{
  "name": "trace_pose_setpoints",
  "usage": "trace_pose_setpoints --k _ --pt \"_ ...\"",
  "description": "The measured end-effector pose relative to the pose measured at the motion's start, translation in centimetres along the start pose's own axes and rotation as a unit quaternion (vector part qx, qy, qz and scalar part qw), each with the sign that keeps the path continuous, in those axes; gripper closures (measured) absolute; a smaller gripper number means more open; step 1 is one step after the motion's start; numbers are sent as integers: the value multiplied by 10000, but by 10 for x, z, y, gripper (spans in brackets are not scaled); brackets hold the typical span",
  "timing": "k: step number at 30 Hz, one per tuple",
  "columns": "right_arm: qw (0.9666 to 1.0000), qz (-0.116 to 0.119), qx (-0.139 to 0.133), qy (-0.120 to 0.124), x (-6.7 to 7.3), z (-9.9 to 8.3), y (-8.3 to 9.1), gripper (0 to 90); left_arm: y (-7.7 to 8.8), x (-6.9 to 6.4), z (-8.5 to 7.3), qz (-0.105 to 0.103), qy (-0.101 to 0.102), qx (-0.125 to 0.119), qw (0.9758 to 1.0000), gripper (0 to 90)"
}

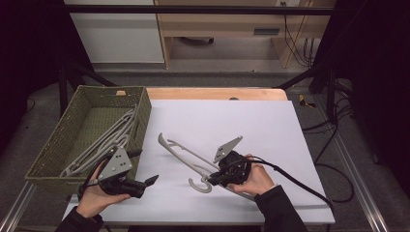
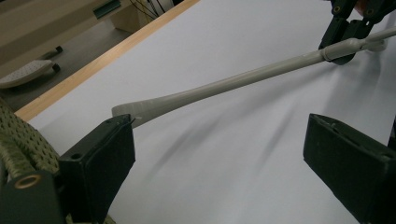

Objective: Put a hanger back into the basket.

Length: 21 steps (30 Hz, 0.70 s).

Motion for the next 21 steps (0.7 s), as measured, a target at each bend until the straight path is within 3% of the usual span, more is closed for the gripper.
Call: trace_pose_setpoints --k 7,11,12,15,17,18,19,20,21 --pt "9998 96 -59 136 3 6 7 827 -12 -7 19 -118 -543 383 9977 93" --pt "9996 177 -96 192 4 10 11 826 -18 -10 30 -199 -951 614 9934 110" --pt "9995 186 -113 235 4 11 12 827 -18 -10 30 -199 -951 614 9934 117" --pt "9993 252 -113 260 6 13 14 826 -24 -15 38 -304 -1314 801 9876 143" --pt "9992 289 -125 262 8 14 15 826 -27 -17 41 -354 -1441 865 9851 169" --pt "9992 289 -125 262 8 14 15 826 -27 -17 41 -354 -1441 865 9851 187" --pt "9988 337 -147 320 8 14 16 826 -31 -20 43 -450 -1579 945 9819 201" --pt "9988 337 -147 320 8 14 16 826 -31 -20 43 -450 -1579 945 9819 212" --pt "9987 353 -119 355 9 14 17 827 -35 -22 44 -488 -1694 1016 9791 229"
Point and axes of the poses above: each handheld gripper's, and its own axes: y roughly backward along the jaws, z roughly out of its top, x roughly to its left, the point moved 2 cm from there along -y, roughly forward along the jaws, and after that the axes turned 9 degrees about -z, right-handed, at the moved point
